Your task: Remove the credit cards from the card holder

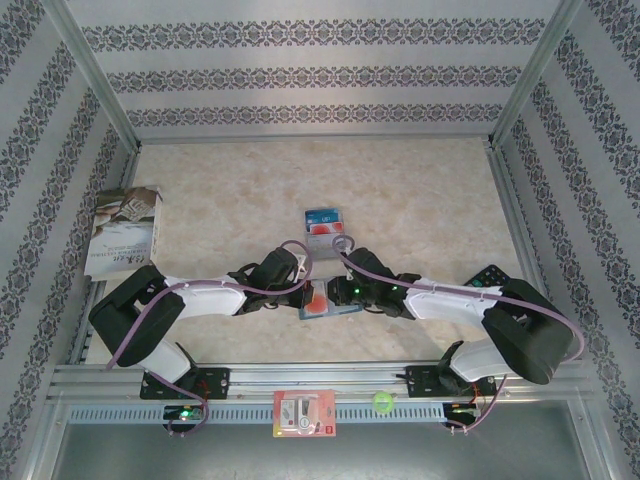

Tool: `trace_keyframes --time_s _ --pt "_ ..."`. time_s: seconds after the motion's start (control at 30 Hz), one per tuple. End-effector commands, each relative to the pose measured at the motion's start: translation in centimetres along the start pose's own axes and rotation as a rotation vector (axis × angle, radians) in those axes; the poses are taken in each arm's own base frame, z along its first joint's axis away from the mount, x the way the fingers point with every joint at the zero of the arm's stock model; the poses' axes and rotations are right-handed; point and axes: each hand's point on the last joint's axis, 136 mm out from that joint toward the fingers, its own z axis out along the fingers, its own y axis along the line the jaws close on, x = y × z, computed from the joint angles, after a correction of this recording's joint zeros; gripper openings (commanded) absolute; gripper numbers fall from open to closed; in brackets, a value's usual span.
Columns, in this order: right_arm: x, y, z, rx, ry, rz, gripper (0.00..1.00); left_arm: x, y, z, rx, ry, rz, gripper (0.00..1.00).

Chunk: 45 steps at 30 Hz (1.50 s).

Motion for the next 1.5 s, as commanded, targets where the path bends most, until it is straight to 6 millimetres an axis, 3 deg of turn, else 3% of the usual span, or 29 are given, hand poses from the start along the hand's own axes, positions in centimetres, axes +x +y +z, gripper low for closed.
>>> trace_keyframes --time_s 0.0,0.13,0.27,0.43,0.6,0.73,0.87,0.97,1.13,1.47 --pt "1.3 -3.4 -0.5 0.104 0.008 0.072 0.15 1.3 0.3 0.4 -0.017 0.067 0.025 0.0" --pt "2.0 -6.5 -1.5 0.23 0.0 0.119 0.15 1.1 0.5 0.5 -0.021 0.065 0.031 0.0" --pt "1.1 -6.6 -2.6 0.27 -0.027 0.1 0.17 0.8 0.8 0.6 -0.02 0.069 0.033 0.0" --pt "-1.8 -2.6 -4.7 0.139 -0.117 -0.001 0.24 -0.9 -0.7 -0.8 0.008 0.021 0.078 0.0" --pt "-3.6 1.7 -5.8 -0.009 -0.157 -0.08 0.28 -2.8 -2.5 -3.6 0.054 -0.089 0.093 0.25" --pt "-3.5 4.4 -4.5 -0.126 -0.096 -0.079 0.27 -2.9 -1.9 -5.4 0.044 -0.17 0.071 0.36" --pt "-2.5 4.9 -2.3 -0.189 -0.011 -0.023 0.25 -1.9 0.0 -5.6 0.005 -0.19 0.023 0.38" --pt "-1.8 4.5 -0.8 -0.179 0.043 0.011 0.23 -1.2 1.1 -5.2 -0.002 -0.189 -0.027 0.38" --pt "-0.9 2.5 1.1 -0.122 0.098 0.077 0.2 -0.9 1.3 -4.3 0.009 -0.163 -0.049 0.38" --pt "-0.5 0.6 1.6 -0.042 0.098 0.115 0.2 -0.9 1.1 -2.7 0.021 -0.123 -0.04 0.38"
